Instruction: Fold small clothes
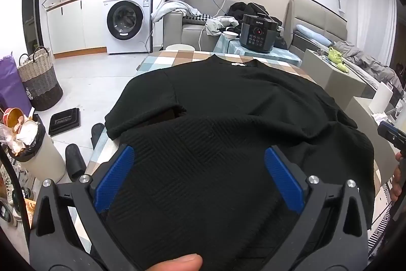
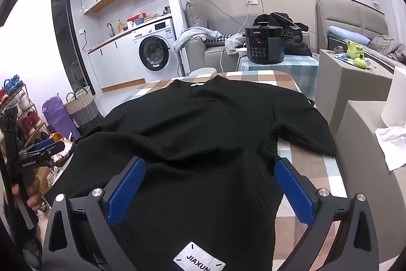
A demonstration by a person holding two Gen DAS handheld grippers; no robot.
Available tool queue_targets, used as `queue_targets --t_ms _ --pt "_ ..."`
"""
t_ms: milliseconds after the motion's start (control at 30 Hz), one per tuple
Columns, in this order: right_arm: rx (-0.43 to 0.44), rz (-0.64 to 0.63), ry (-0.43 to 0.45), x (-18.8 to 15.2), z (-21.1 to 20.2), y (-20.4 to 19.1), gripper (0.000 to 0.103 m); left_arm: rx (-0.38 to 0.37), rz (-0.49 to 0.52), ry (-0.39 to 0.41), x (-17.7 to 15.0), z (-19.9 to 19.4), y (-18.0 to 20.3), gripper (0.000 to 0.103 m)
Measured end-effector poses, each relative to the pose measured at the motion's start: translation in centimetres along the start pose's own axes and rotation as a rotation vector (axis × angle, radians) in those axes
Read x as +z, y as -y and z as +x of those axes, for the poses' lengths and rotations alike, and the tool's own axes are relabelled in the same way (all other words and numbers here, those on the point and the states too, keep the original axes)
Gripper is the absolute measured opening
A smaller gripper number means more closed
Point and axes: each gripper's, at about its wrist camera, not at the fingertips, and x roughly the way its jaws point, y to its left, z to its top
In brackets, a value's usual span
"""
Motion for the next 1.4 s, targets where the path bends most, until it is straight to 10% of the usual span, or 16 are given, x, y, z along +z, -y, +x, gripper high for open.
queue_targets --t_ms 1400 --pt "-0.028 -0.004 -0.038 -0.5 1.4 0.1 0.103 0.005 -0.002 -0.015 -0.1 0.2 -0.2 0.102"
